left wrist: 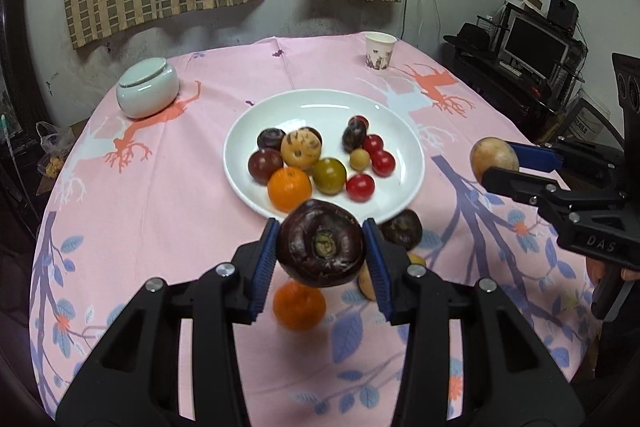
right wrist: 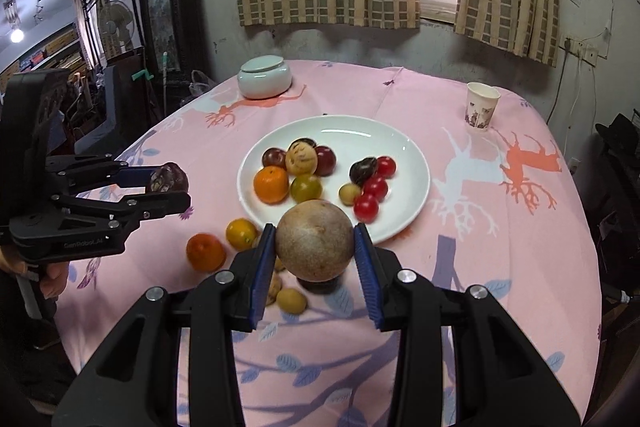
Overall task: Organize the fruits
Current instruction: 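Carry both fruits over the white plate and open both tools, then move both tools back toward the fruit pile, then grasp an orange with the left tool while the right tool grasps a small yellow-green fruit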
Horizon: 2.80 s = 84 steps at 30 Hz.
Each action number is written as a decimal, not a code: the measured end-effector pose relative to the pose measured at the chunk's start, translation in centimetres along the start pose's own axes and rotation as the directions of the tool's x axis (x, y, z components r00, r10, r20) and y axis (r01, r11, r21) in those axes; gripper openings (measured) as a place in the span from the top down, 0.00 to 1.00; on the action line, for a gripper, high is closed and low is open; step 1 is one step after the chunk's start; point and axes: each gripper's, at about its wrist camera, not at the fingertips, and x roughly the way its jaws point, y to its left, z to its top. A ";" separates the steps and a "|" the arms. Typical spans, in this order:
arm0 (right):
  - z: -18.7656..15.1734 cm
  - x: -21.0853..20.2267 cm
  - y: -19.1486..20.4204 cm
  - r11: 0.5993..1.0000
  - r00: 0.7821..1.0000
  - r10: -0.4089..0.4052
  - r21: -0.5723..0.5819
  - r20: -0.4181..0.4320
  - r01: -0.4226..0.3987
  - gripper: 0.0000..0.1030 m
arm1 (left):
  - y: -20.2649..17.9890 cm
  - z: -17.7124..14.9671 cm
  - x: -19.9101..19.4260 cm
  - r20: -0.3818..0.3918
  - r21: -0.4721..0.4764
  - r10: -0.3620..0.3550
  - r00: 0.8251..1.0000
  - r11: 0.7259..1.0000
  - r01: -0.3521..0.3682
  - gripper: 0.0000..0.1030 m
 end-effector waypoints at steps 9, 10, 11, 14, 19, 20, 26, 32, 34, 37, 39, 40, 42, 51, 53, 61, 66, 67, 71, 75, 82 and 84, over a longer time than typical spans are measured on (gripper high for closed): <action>2.7 7.4 -1.8 0.999 0.998 -0.014 0.042 -0.066 0.017 0.62 | 1.6 4.4 6.6 -0.039 -0.046 0.022 0.999 0.999 -0.024 0.58; 2.7 7.9 -1.9 0.999 0.997 -0.007 0.045 -0.072 0.010 0.62 | 1.8 4.8 7.3 -0.047 -0.053 0.011 0.999 0.998 -0.013 0.58; 2.7 8.5 -2.0 0.999 0.997 -0.010 0.044 -0.078 0.013 0.62 | 1.9 5.0 7.8 -0.054 -0.056 0.007 0.999 0.998 -0.010 0.58; 2.9 9.9 -2.3 0.999 0.996 -0.021 0.038 -0.092 0.025 0.62 | 2.0 5.5 9.5 -0.068 -0.051 0.011 0.998 0.999 -0.015 0.58; 3.0 12.4 -2.8 0.998 0.992 -0.018 0.055 -0.128 0.025 0.62 | 2.3 5.5 12.1 -0.114 -0.083 -0.007 0.993 0.997 -0.002 0.58; 2.9 12.8 -2.9 0.998 0.991 -0.017 0.057 -0.133 0.025 0.62 | 2.2 5.3 12.4 -0.122 -0.082 -0.007 0.993 0.997 -0.003 0.58; 2.5 14.0 -3.1 0.995 0.991 -0.010 0.097 -0.132 0.023 0.53 | 2.5 5.1 13.0 -0.129 -0.105 0.007 0.992 0.994 -0.021 0.47; 2.3 10.1 -4.0 0.990 0.998 -0.013 0.136 -0.063 0.022 0.41 | 3.4 5.2 9.7 -0.062 -0.120 0.025 0.998 0.992 -0.032 0.34; 1.9 9.1 -4.2 0.989 0.998 -0.014 0.147 -0.069 0.024 0.41 | 3.4 4.9 8.6 -0.049 -0.120 0.032 0.998 0.992 -0.038 0.31; 0.7 7.7 -4.3 0.986 0.997 -0.012 0.167 -0.076 0.024 0.41 | 3.4 3.9 7.1 -0.034 -0.117 0.032 0.999 0.992 -0.036 0.28; -0.2 7.0 -4.3 0.984 0.997 -0.004 0.178 -0.078 0.018 0.41 | 3.2 3.1 6.3 -0.033 -0.104 0.041 0.999 0.994 -0.044 0.28; -0.6 6.7 -4.3 0.983 0.997 -0.002 0.183 -0.081 0.017 0.41 | 3.1 2.6 5.9 -0.033 -0.097 0.047 0.998 0.994 -0.050 0.27; -1.6 6.0 -4.2 0.980 0.996 0.007 0.197 -0.087 0.011 0.41 | 2.9 1.7 5.3 -0.038 -0.091 0.047 0.998 0.995 -0.050 0.27; -3.9 4.0 -3.2 0.983 0.994 0.010 0.186 -0.107 0.010 0.41 | 2.0 -2.1 2.8 -0.041 -0.046 0.074 0.996 0.996 -0.075 0.22; -4.2 3.8 -2.9 0.982 0.994 0.018 0.186 -0.110 0.003 0.41 | 2.0 -2.7 2.3 -0.039 -0.056 0.069 0.997 0.996 -0.071 0.21; -5.4 5.2 0.9 0.996 0.975 0.082 0.039 -0.206 -0.076 0.41 | 1.9 -4.2 2.8 -0.054 -0.062 0.066 0.996 0.996 -0.070 0.18; -6.2 5.9 1.2 0.992 0.966 0.128 0.020 -0.226 -0.127 0.41 | 1.8 -5.1 3.9 -0.091 -0.060 0.064 0.994 0.996 -0.069 0.18; -6.3 6.1 1.1 0.991 0.964 0.134 0.024 -0.230 -0.132 0.41 | 1.8 -5.2 4.2 -0.098 -0.059 0.063 0.993 0.996 -0.069 0.18; -6.7 6.5 0.7 0.990 0.960 0.143 0.039 -0.243 -0.138 0.41 | 1.9 -5.6 5.1 -0.122 -0.056 0.054 0.991 0.997 -0.061 0.17; -6.9 6.7 0.2 0.987 0.957 0.157 0.062 -0.243 -0.146 0.41 | 1.9 -6.3 6.0 -0.143 -0.056 0.045 0.989 0.997 -0.053 0.17; -6.9 6.8 0.2 0.987 0.956 0.159 0.061 -0.246 -0.148 0.41 | 1.5 -6.9 7.4 -0.153 -0.025 0.039 0.987 0.999 -0.044 0.18; -7.0 6.9 0.2 0.988 0.956 0.154 0.057 -0.250 -0.144 0.41 | 1.5 -7.1 7.8 -0.160 -0.026 0.033 0.987 0.999 -0.038 0.33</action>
